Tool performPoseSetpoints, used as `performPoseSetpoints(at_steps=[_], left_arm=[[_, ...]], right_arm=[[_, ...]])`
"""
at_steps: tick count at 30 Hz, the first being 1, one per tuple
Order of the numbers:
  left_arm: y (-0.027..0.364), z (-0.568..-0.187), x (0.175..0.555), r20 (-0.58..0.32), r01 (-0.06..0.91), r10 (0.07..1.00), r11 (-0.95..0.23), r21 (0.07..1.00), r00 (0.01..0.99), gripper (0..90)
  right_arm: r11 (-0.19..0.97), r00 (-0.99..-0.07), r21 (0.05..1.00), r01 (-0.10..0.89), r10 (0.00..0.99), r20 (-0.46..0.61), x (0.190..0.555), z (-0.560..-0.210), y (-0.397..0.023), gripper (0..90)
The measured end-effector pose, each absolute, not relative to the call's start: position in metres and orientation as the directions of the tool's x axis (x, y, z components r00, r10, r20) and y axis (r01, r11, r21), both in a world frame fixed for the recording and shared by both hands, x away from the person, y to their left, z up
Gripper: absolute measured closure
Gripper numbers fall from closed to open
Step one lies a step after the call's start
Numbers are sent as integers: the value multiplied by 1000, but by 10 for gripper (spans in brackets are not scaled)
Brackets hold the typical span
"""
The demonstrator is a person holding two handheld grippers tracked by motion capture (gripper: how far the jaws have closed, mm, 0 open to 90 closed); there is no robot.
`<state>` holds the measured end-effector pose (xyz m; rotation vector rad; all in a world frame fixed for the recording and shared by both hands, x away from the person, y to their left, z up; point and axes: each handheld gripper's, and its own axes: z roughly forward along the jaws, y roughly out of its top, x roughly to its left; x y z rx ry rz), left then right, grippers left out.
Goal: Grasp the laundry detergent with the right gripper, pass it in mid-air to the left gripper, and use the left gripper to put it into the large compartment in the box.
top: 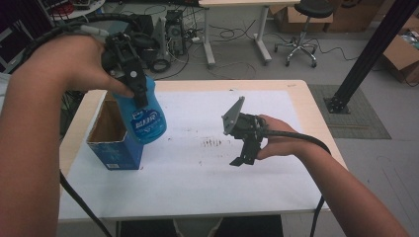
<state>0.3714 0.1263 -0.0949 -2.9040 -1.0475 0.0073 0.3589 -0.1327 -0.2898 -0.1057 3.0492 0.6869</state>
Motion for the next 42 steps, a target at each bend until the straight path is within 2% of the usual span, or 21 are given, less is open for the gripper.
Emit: performPoseSetpoints(at_steps=[6,16,27,42], left_arm=[[140,-79,379,31,800,800,-596,-66,599,384],[161,-67,387,26,918,919,-392,-62,394,384],[190,-74,399,44,976,976,-212,-46,214,384],[220,-108,419,77,994,992,-100,-51,104,384]], right_arm=[[908,-996,410,-86,-76,-41,358,-285,-136,0],[914,-994,391,-105,-97,-40,357,-285,-134,0],[914,-993,387,-117,-111,-40,358,-284,-130,0],[914,-994,390,-110,-106,-31,362,-287,-129,0]])
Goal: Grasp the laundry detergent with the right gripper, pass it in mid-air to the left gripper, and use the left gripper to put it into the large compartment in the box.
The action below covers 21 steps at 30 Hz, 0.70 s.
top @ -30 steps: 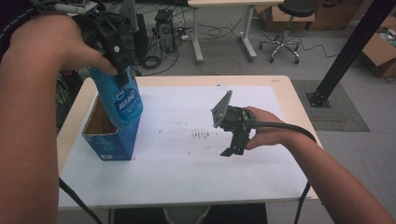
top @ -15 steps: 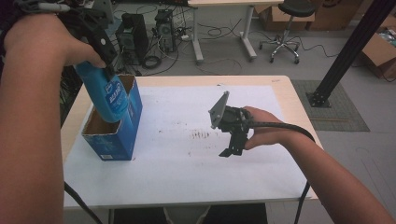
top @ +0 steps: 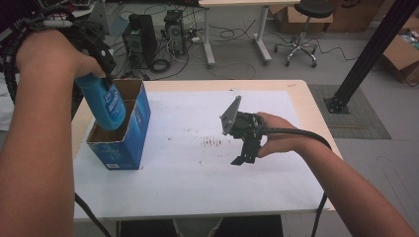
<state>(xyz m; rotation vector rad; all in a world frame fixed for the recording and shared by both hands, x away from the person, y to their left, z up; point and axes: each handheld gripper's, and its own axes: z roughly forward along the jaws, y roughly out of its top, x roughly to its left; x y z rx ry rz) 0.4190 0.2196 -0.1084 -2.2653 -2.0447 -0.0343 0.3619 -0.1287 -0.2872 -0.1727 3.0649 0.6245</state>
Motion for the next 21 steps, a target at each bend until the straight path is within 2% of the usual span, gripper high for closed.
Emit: performPoseSetpoints(at_steps=[9,21], left_arm=[[236,-136,428,59,996,995,-81,-37,84,384],[239,-168,433,65,995,994,-85,-49,88,383]], right_arm=[[919,-994,379,-107,-105,-25,362,-291,-128,0],[920,-995,379,-98,-95,-27,361,-288,-133,0]])
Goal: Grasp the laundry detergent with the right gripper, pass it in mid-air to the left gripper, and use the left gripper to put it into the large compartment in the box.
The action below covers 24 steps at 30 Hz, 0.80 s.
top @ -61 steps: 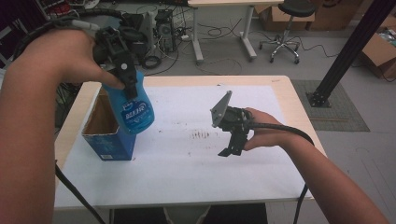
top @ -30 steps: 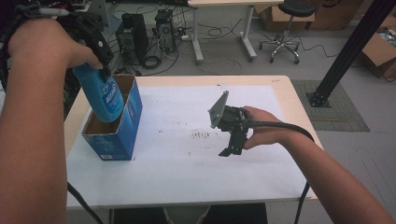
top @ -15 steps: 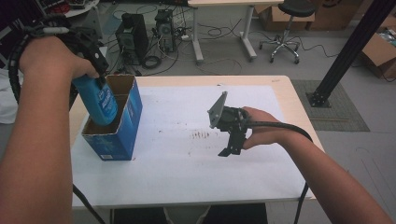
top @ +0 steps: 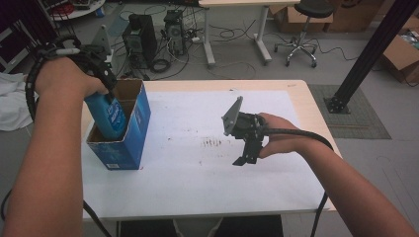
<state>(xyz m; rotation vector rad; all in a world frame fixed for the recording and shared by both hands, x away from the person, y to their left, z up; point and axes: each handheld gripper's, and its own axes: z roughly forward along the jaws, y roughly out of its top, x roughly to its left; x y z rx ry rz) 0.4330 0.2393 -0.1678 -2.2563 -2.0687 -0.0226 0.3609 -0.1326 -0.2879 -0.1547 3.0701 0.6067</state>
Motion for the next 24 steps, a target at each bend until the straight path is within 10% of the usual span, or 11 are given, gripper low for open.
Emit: performPoseSetpoints(at_steps=[24], left_arm=[[240,-254,439,58,989,993,-99,-114,106,383]], right_arm=[[918,-995,386,-93,-95,-14,362,-295,-132,0]])
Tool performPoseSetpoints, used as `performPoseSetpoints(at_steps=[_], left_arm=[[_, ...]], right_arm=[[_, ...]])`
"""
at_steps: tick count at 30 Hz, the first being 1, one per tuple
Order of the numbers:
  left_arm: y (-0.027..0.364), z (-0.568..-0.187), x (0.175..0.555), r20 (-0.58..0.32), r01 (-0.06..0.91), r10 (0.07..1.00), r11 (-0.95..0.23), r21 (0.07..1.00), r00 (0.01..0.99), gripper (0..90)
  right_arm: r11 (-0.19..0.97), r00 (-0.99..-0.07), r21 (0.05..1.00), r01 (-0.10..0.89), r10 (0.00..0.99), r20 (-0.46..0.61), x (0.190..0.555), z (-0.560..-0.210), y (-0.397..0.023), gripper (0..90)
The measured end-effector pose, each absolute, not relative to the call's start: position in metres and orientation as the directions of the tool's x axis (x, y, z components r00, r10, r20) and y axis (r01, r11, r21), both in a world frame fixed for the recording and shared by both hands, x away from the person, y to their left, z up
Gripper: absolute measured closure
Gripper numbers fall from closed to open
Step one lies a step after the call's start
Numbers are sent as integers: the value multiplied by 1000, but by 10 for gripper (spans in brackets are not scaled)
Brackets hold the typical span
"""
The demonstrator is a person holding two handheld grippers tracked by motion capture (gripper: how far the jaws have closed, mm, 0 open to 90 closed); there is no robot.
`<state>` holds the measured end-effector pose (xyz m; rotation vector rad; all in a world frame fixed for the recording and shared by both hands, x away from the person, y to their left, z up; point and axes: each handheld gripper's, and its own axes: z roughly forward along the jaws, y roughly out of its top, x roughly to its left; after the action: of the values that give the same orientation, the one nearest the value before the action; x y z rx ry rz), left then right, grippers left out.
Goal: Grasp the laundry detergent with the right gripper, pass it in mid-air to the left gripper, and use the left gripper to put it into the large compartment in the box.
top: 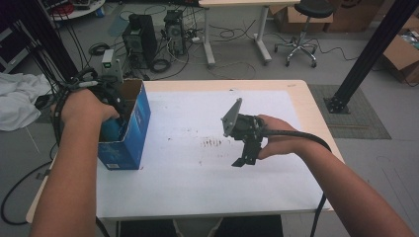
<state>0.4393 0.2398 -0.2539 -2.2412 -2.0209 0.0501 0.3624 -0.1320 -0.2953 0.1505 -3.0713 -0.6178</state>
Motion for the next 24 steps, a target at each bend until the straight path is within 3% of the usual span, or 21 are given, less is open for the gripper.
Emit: performPoseSetpoints(at_steps=[24], left_arm=[[247,-290,440,60,990,992,-103,-97,109,383]], right_arm=[[913,-997,400,-80,-81,-15,362,-298,-138,0]])
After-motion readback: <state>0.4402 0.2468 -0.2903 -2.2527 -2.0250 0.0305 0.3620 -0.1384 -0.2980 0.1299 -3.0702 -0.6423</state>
